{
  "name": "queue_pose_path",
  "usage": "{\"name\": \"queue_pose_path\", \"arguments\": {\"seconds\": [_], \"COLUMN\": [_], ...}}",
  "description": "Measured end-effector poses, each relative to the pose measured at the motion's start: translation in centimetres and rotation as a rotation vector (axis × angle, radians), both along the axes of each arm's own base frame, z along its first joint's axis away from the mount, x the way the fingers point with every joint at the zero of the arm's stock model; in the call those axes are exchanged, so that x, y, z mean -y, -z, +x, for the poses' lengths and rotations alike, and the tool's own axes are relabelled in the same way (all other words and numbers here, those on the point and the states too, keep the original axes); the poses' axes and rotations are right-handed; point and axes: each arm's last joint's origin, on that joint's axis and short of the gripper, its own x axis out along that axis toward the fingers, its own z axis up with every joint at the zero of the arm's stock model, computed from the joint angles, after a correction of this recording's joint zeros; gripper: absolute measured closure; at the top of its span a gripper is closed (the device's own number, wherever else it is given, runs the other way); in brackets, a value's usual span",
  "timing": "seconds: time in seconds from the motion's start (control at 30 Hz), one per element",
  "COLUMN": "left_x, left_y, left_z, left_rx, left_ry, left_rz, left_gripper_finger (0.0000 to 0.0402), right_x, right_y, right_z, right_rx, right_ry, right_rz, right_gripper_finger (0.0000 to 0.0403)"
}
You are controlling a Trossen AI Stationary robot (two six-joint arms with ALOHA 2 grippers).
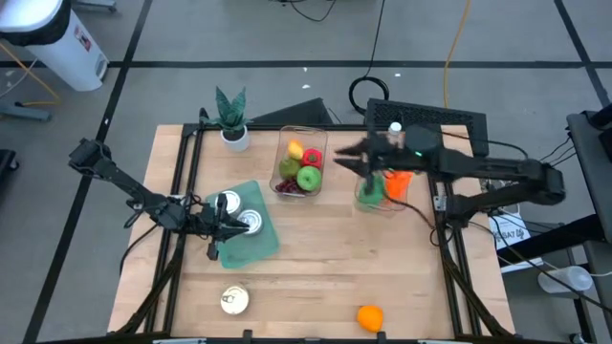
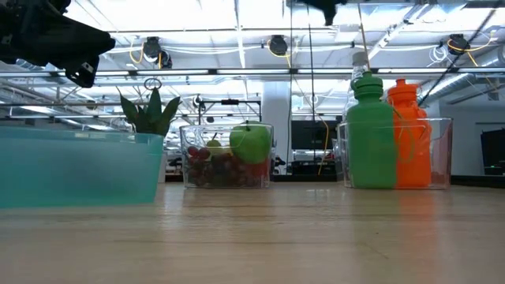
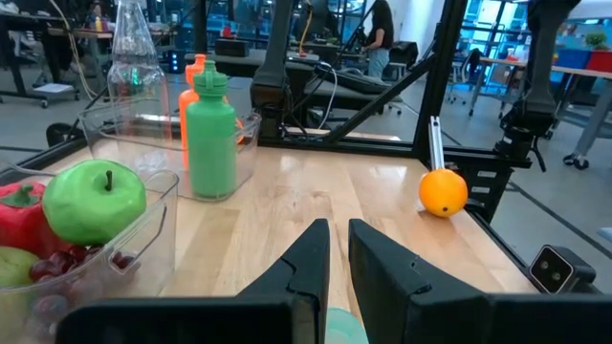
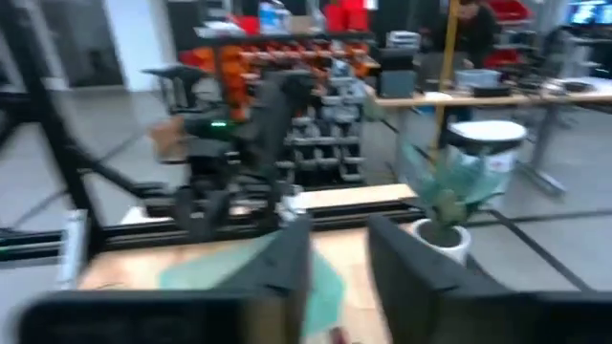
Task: Pick & Place Food Item
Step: Adjust the blue and pink tuna can
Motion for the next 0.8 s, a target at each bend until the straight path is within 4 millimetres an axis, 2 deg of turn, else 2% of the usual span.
{"name": "queue_pose_path", "arguments": {"seconds": [0.07, 0.13, 0.3, 0.53, 0.67, 0.8], "left_x": [0.0, 0.0, 0.0, 0.0, 0.1, 0.2], "left_y": [0.0, 0.0, 0.0, 0.0, 0.3, 0.5], "left_z": [0.0, 0.0, 0.0, 0.0, 0.0, 0.0], "left_rx": [0.000, 0.000, 0.000, -0.003, -0.030, -0.045], "left_ry": [0.000, 0.001, 0.000, 0.000, 0.043, 0.066], "left_rz": [0.002, 0.005, 0.005, -0.019, -0.009, -0.001], "left_gripper_finger": [0.0352, 0.0352, 0.0352, 0.0352, 0.0352, 0.0352], "right_x": [-0.9, -1.8, -3.5, -6.0, -7.1, -7.9], "right_y": [0.5, 1.7, 6.7, 12.0, 13.5, 13.9], "right_z": [-1.6, -2.9, -4.3, -4.1, -3.6, -3.1], "right_rx": [0.044, 0.088, 0.098, 0.103, 0.052, 0.063], "right_ry": [-0.047, -0.074, -0.144, -0.144, -0.104, -0.126], "right_rz": [0.008, 0.022, 0.039, 0.004, -0.021, -0.034], "right_gripper_finger": [0.0368, 0.0391, 0.0387, 0.0400, 0.0402, 0.0402]}}
